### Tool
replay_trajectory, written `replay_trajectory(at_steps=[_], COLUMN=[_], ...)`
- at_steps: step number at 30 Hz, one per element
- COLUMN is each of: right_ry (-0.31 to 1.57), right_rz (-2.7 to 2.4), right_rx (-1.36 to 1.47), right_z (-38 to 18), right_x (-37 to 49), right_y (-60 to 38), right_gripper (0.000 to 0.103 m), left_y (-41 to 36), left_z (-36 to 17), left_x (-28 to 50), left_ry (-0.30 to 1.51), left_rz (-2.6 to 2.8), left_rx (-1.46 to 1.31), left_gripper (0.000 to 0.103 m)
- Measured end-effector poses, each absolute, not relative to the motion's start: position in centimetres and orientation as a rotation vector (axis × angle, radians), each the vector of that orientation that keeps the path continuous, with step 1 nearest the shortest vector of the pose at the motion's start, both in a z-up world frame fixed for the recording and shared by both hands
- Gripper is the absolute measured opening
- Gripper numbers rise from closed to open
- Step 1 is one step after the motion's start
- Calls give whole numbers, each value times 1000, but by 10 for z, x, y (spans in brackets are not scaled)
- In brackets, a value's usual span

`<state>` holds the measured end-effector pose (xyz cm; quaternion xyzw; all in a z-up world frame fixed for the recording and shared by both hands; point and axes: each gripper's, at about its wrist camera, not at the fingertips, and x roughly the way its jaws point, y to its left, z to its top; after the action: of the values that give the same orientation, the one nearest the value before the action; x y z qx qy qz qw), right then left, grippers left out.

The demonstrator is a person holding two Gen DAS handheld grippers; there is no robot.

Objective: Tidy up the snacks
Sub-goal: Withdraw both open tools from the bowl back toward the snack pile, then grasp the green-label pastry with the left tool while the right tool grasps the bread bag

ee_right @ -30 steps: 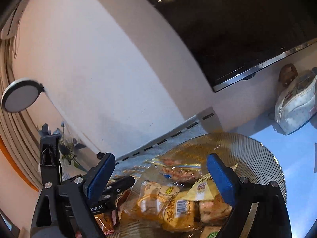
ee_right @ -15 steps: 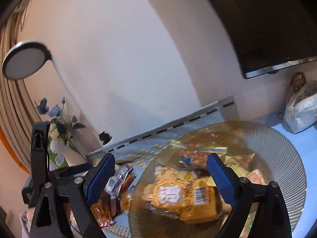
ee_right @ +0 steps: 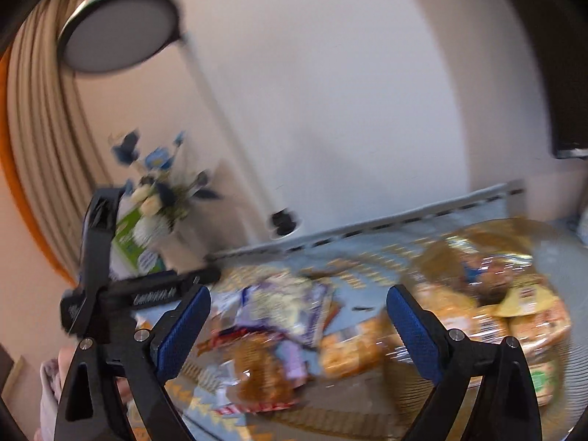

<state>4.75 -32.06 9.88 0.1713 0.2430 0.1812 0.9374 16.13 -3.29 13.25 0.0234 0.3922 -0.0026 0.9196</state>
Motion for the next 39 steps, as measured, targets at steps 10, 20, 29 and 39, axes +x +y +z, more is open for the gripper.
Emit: replay_trajectory(at_steps=[10, 20, 29, 39], right_ry=[629, 741, 873, 911], right_rz=[447, 416, 408, 308], right_rx=[197, 78, 128, -73], right_z=[61, 6, -23, -27], right_x=[72, 92, 110, 113], right_y=[-236, -205, -203, -161], right_gripper=[96, 96, 103, 103], left_y=[49, 59, 35, 33], left_z=[81, 20, -3, -5], left_x=[196, 227, 227, 225], left_ry=[900, 988, 943, 945], left_rz=[164, 87, 118, 121], left_rx=[-127, -235, -86, -82], left_gripper=[90, 90, 102, 102])
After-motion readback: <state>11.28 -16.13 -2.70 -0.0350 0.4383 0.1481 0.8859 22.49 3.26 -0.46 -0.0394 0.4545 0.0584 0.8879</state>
